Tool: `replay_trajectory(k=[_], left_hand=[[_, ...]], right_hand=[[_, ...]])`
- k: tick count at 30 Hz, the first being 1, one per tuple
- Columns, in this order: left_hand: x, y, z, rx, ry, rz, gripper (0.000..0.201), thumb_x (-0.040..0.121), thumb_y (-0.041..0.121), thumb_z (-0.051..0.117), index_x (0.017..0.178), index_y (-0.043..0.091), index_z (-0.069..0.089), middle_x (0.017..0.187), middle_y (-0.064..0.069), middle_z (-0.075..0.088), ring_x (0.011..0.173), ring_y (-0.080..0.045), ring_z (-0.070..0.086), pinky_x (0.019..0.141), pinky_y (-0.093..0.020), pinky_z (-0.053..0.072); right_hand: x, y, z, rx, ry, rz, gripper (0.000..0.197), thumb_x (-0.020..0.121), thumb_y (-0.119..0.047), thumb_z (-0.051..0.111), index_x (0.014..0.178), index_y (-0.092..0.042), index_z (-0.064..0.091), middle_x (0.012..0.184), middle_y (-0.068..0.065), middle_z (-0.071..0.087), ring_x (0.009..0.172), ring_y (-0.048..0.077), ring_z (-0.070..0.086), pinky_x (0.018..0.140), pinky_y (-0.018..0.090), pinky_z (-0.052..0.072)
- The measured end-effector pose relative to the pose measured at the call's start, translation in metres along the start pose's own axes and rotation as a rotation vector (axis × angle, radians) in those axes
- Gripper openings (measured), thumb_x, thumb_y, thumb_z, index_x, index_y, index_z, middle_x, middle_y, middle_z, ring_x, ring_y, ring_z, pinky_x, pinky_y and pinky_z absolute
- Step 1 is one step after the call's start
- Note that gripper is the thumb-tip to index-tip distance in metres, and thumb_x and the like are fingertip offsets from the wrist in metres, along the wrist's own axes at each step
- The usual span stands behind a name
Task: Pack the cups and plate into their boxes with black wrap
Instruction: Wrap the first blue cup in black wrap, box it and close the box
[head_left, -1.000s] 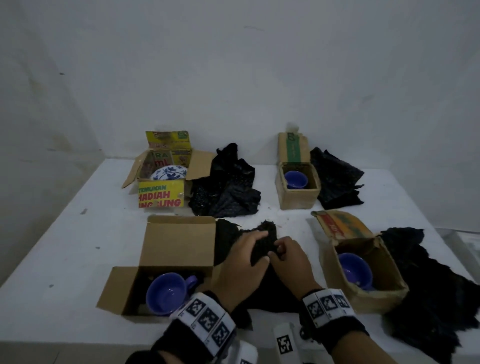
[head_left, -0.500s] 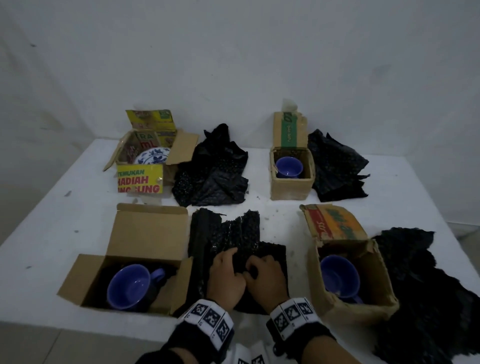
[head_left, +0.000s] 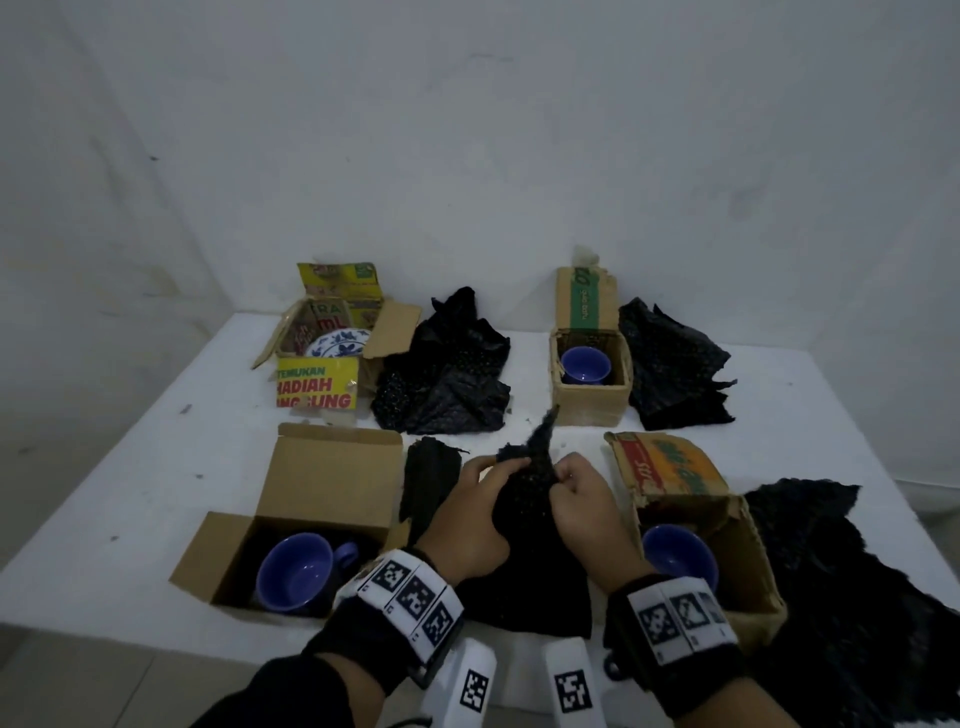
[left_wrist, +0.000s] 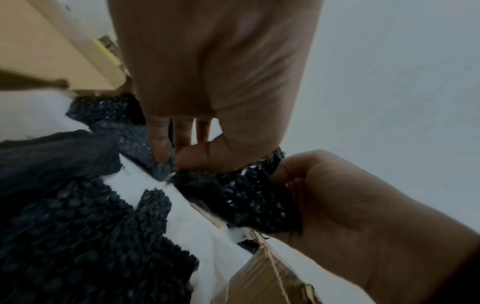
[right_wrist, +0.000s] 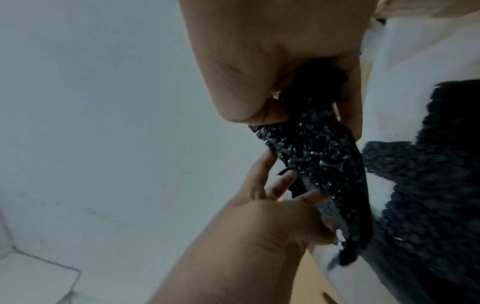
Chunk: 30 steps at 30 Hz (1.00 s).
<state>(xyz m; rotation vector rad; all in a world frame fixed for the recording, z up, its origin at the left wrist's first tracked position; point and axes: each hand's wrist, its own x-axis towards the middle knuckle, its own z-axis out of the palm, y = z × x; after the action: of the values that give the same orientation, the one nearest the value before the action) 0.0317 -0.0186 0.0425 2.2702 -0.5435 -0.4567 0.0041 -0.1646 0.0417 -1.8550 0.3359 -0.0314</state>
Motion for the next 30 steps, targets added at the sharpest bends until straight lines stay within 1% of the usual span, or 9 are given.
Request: replay_trajectory(k=[5, 8, 11, 14, 16, 18, 22, 26, 30], left_hand=[[-0.014, 0.009, -0.038, 0.082, 0.083, 0.180, 0.056, 0.071, 0.025, 0.072, 0.119, 0.038, 0.046, 0.154, 0.007, 0.018, 0.139, -0.015, 0.025, 0.104, -0.038, 0.036], [-0.027, 0.011, -0.064, -0.089, 0.079, 0.253, 0.034, 0.076, 0.024, 0.074, 0.094, 0.033, 0.047, 0.145, 0.007, 0.038, 0.137, -0.002, 0.027, 0.102, -0.028, 0.034], [-0.036, 0.002, -0.086, -0.206, 0.114, 0.306, 0.030, 0.080, 0.013, 0.069, 0.078, 0.025, 0.042, 0.094, 0.010, 0.059, 0.092, 0.005, 0.054, 0.077, -0.021, 0.041], [-0.042, -0.016, -0.104, -0.262, 0.119, 0.268, 0.030, 0.078, 0.014, 0.070, 0.076, 0.023, 0.041, 0.067, 0.010, 0.048, 0.062, -0.008, 0.046, 0.060, -0.026, 0.037], [-0.047, -0.030, -0.115, -0.222, 0.134, 0.272, 0.028, 0.072, 0.028, 0.071, 0.080, 0.024, 0.044, 0.069, 0.010, 0.051, 0.064, -0.015, 0.050, 0.059, -0.031, 0.040], [-0.052, -0.045, -0.126, -0.188, 0.140, 0.272, 0.027, 0.069, 0.036, 0.068, 0.085, 0.026, 0.048, 0.081, 0.004, 0.058, 0.078, -0.022, 0.059, 0.066, -0.038, 0.047], [-0.056, -0.077, -0.142, -0.153, 0.141, 0.209, 0.027, 0.071, 0.020, 0.075, 0.088, 0.028, 0.056, 0.086, -0.002, 0.062, 0.085, -0.020, 0.060, 0.077, -0.040, 0.049], [-0.060, -0.105, -0.150, -0.174, 0.109, 0.150, 0.040, 0.068, 0.002, 0.076, 0.087, 0.033, 0.062, 0.087, -0.006, 0.065, 0.082, -0.021, 0.064, 0.074, -0.030, 0.052], [-0.060, -0.134, -0.144, -0.252, 0.089, 0.137, 0.044, 0.068, -0.015, 0.067, 0.082, 0.027, 0.064, 0.090, -0.011, 0.069, 0.084, -0.015, 0.066, 0.076, -0.025, 0.054]], right_hand=[[-0.004, -0.055, -0.003, 0.097, -0.073, -0.024, 0.019, 0.085, 0.006, 0.035, 0.083, -0.012, 0.039, 0.077, 0.013, 0.039, 0.068, 0.020, 0.036, 0.060, 0.033, 0.029], [-0.006, -0.081, 0.011, 0.154, -0.096, -0.021, 0.022, 0.085, 0.004, 0.035, 0.085, -0.015, 0.046, 0.082, 0.015, 0.049, 0.072, 0.021, 0.046, 0.062, 0.031, 0.036], [-0.010, -0.100, 0.032, 0.348, -0.140, 0.011, 0.021, 0.089, 0.001, 0.038, 0.087, -0.016, 0.051, 0.090, 0.016, 0.057, 0.081, 0.026, 0.055, 0.063, 0.033, 0.044], [-0.015, -0.106, 0.055, 0.427, -0.179, 0.014, 0.004, 0.092, -0.017, 0.053, 0.096, -0.019, 0.051, 0.106, 0.014, 0.055, 0.097, 0.025, 0.056, 0.081, 0.040, 0.046], [-0.020, -0.105, 0.067, 0.305, -0.206, -0.037, 0.032, 0.087, -0.024, 0.065, 0.112, -0.024, 0.046, 0.122, 0.006, 0.051, 0.111, 0.018, 0.051, 0.090, 0.033, 0.045], [-0.026, -0.105, 0.079, 0.092, -0.231, -0.149, 0.055, 0.082, -0.021, 0.070, 0.123, -0.028, 0.034, 0.128, -0.003, 0.041, 0.120, 0.011, 0.040, 0.087, 0.017, 0.039], [-0.028, -0.093, 0.112, -0.302, -0.145, -0.382, 0.040, 0.080, -0.013, 0.069, 0.110, -0.020, 0.044, 0.114, 0.005, 0.041, 0.103, 0.015, 0.045, 0.074, 0.005, 0.036], [-0.025, -0.071, 0.146, -0.480, -0.015, -0.397, 0.019, 0.080, -0.009, 0.065, 0.097, -0.009, 0.058, 0.107, 0.004, 0.038, 0.089, 0.024, 0.054, 0.079, 0.026, 0.045], [-0.033, -0.055, 0.176, -0.687, 0.176, -0.466, 0.014, 0.066, -0.009, 0.072, 0.076, -0.012, 0.061, 0.103, 0.011, 0.051, 0.082, 0.030, 0.057, 0.059, 0.034, 0.050]])
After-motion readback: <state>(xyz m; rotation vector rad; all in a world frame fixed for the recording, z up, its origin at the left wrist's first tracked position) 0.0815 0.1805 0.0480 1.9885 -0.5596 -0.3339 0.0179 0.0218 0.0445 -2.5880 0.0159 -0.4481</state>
